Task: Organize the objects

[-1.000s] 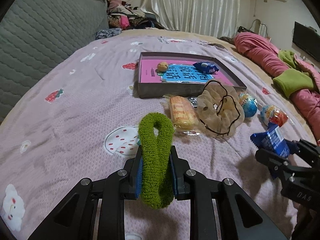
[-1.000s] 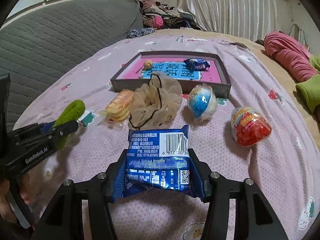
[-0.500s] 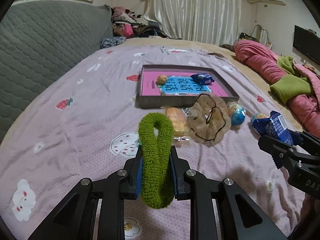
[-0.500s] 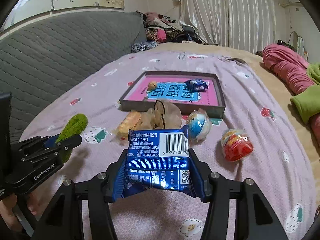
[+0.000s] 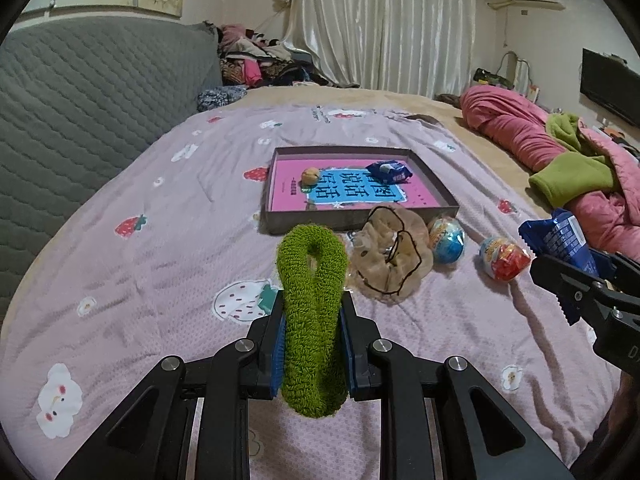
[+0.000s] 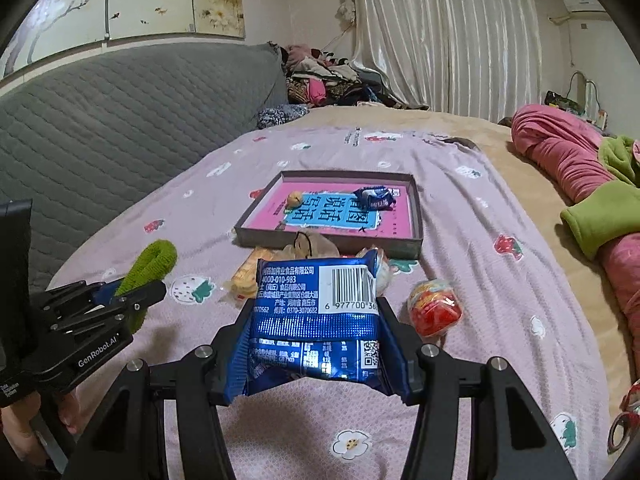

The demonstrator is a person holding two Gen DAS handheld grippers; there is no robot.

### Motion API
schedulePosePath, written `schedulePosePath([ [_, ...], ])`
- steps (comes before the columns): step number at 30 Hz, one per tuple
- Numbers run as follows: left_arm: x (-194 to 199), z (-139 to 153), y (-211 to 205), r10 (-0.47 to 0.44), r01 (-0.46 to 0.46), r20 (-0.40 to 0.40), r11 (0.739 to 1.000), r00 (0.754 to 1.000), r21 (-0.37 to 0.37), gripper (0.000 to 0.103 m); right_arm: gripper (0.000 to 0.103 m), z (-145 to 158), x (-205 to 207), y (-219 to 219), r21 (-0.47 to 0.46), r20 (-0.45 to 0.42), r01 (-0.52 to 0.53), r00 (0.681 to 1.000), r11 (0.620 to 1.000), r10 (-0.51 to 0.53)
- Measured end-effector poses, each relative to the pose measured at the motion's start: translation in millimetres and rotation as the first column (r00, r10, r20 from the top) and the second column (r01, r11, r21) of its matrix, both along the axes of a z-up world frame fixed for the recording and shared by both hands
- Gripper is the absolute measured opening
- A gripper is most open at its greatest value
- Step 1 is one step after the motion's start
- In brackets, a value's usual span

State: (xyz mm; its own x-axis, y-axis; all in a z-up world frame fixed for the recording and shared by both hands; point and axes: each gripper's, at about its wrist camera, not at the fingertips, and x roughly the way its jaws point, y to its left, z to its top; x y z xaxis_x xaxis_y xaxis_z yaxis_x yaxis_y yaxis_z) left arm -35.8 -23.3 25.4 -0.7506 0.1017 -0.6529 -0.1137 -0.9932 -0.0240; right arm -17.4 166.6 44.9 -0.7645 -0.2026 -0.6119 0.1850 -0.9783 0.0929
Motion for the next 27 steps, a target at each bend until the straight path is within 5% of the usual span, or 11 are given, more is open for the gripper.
schedulePosePath([
  [27, -24.5, 67.7, 17.7, -0.019, 0.019, -0.108, 1.0, 0.994, -0.004, 0.023, 0.056, 56.8, -18.2, 3.5, -0.005, -0.116, 0.007, 0.993, 1.0, -0.007],
])
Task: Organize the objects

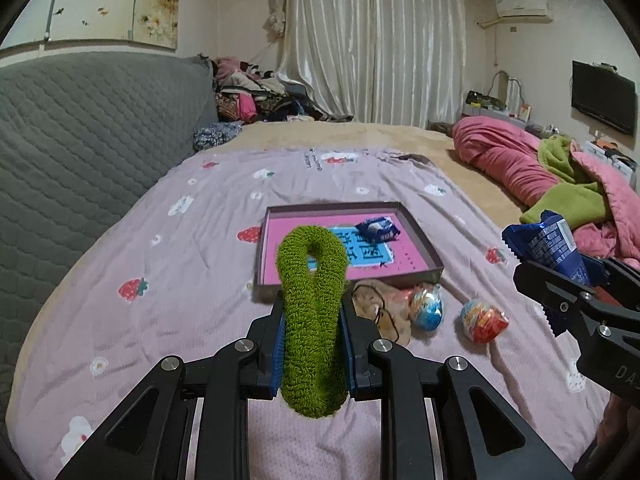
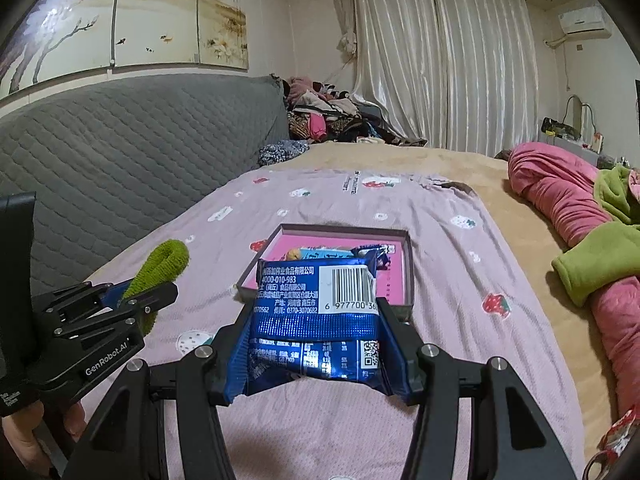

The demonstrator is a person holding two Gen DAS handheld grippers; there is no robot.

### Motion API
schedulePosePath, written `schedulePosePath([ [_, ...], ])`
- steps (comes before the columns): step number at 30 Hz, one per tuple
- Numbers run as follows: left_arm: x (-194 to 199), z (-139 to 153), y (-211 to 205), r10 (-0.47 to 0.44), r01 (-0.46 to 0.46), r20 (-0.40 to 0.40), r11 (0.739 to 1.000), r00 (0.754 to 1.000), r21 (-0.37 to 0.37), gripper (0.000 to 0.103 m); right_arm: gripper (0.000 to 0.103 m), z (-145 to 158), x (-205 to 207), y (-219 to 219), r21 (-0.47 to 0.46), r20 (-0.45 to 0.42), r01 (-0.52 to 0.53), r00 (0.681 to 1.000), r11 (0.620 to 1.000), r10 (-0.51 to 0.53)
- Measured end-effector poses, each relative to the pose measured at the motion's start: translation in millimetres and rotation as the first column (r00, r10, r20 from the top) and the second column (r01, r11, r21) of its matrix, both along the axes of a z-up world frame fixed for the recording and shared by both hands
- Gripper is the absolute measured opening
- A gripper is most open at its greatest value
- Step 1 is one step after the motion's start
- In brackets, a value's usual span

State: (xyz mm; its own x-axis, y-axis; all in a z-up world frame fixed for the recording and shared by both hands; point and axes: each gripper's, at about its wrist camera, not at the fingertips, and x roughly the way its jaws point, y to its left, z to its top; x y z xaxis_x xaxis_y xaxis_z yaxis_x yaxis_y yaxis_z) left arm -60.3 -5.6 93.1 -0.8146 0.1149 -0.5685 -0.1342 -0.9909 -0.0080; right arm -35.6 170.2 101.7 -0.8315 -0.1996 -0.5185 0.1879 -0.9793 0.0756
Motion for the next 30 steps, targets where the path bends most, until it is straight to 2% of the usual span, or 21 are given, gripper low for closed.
schedulePosePath([
  [12, -34.1, 19.2, 11.2, -0.006, 0.006, -0.031, 1.0, 1.0, 0.009, 0.023, 0.056, 19.5, -22.7, 4.2, 0.018, -0.033, 0.018, 0.999, 1.0, -0.017],
  [30, -62.7, 23.2, 20.4, 0.005, -0.005, -0.05, 1.0, 0.999, 0.006, 0.024, 0.056, 24.5, -48.3, 7.2, 0.005, -0.055, 0.022, 0.998, 1.0, -0.022],
])
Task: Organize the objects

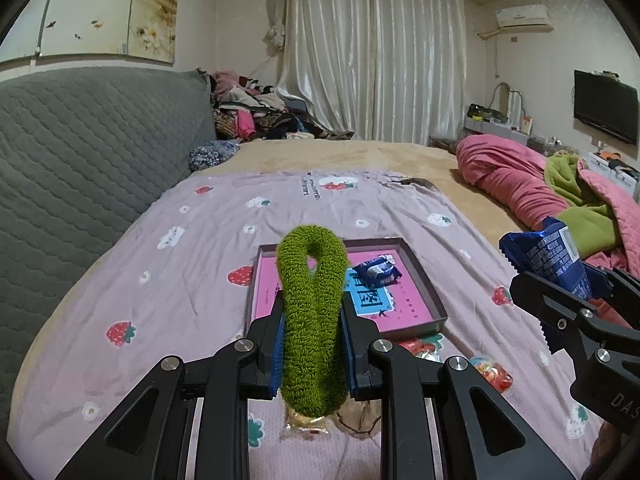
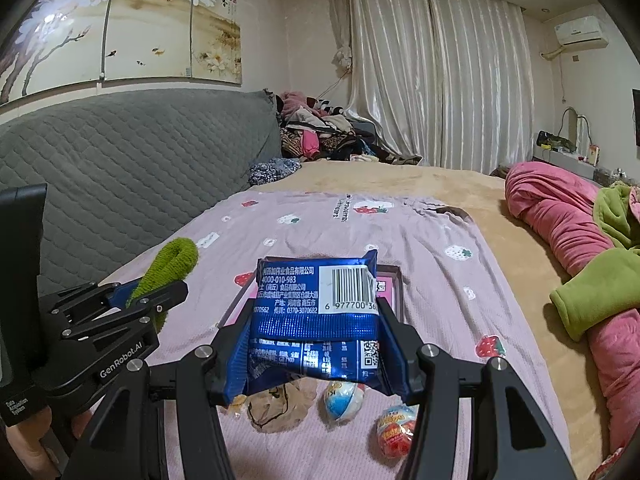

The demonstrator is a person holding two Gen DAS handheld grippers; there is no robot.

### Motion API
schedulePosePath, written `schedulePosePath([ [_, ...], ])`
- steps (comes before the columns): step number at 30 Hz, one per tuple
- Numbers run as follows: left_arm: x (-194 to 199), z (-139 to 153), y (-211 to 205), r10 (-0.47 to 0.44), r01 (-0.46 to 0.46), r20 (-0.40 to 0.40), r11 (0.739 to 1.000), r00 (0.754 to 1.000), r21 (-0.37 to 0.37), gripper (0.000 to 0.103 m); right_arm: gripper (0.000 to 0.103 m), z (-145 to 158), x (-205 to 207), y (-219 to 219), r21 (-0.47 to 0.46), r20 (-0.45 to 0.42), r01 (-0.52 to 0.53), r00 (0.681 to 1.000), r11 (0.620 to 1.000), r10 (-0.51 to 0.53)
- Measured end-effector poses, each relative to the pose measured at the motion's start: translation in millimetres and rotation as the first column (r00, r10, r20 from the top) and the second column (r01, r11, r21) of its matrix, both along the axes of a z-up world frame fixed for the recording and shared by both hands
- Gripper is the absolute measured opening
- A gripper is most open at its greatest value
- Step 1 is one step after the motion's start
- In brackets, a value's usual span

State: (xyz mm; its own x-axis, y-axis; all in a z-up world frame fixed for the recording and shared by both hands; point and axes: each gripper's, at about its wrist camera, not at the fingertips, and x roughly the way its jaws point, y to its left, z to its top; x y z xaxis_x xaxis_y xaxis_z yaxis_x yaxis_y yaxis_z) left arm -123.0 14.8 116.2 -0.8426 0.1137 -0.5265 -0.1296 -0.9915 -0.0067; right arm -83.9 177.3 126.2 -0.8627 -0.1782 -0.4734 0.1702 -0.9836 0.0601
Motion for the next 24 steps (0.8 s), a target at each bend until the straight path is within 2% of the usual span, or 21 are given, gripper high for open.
schedulePosePath([
  [11, -32.8, -0.3, 2.5, -0.002, 0.002, 0.001, 1.0, 1.0, -0.003, 0.024, 0.056, 6.9, -32.3, 4.2, 0.001, -0.01, 0.007, 1.0, 1.0, -0.007],
  [24, -103.7, -11.4, 4.7, 0.006, -0.006, 0.018, 1.0, 1.0, -0.001, 0.024, 0.056, 2.6, -97.9, 14.3, -0.009, -0.011, 0.025, 1.0, 1.0, -0.025],
])
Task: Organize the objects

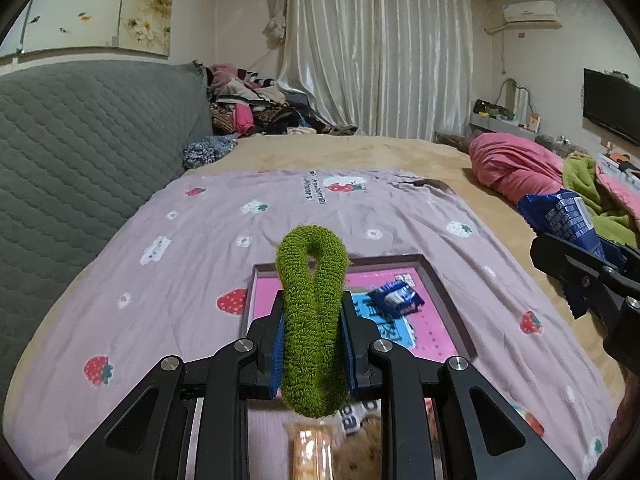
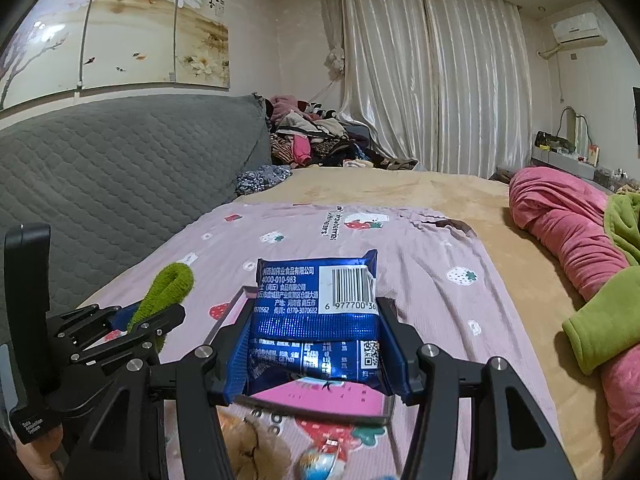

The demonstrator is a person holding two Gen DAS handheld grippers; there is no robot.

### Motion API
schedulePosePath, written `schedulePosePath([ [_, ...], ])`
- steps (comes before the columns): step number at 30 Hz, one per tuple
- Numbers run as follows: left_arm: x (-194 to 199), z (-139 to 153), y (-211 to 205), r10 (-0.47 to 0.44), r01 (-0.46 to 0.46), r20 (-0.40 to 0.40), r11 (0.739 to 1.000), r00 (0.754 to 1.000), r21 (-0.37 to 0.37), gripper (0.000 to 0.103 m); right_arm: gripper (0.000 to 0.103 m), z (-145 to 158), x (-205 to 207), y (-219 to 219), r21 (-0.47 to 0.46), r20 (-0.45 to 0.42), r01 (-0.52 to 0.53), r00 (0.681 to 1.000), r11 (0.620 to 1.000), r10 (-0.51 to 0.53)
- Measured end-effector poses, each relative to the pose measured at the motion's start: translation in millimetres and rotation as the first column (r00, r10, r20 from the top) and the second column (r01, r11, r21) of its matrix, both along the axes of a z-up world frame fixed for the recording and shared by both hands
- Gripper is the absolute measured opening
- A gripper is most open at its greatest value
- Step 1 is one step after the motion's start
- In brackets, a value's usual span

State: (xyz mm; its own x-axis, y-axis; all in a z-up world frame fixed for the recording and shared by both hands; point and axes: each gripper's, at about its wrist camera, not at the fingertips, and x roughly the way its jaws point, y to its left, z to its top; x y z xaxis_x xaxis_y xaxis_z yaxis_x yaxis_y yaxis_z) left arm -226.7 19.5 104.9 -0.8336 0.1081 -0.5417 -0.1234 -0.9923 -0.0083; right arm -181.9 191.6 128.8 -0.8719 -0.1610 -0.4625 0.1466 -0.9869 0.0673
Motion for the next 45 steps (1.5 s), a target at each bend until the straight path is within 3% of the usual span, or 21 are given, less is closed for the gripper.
schedulePosePath([
  [11, -61.3, 5.2, 2.7, 0.011, -0.011, -0.019, 1.0, 1.0, 0.006, 0.024, 0.056, -6.9, -52.8, 4.8, -0.027, -0.012, 0.007, 1.0, 1.0, -0.007],
  [16, -80.3, -21.0, 0.8, 0.001, -0.001, 0.018, 1.0, 1.0, 0.026, 0.024, 0.056, -33.9, -68.0, 2.8, -0.017, 0.037, 0.001, 0.999, 1.0, 0.0],
  [24, -100.4, -86.9, -16.6, 0.001, -0.005, 0.11, 0.999, 0.994, 0.04, 0.024, 0.056, -91.2, -87.1, 4.6, -0.023, 0.149, 0.011, 0.989, 1.0, -0.007],
  [32, -112.5, -140.7, -23.2, -0.032, 0.015, 0.195, 0.996, 0.98, 0.09, 0.024, 0.056, -139.3, -106.4, 6.7, 0.039, 0.246, 0.034, 0.968, 0.999, -0.042],
  [38, -118.6, -151.3, -19.9, -0.051, 0.042, 0.219, 0.998, 0.974, 0.048, 0.024, 0.056, -166.3, -120.2, 8.6, 0.071, 0.301, 0.047, 0.951, 0.996, -0.066],
  [45, -123.6, -160.9, -22.6, -0.059, 0.04, 0.305, 0.997, 0.951, 0.068, 0.024, 0.056, -176.1, -123.1, 7.4, 0.09, 0.344, 0.03, 0.937, 0.995, -0.06],
])
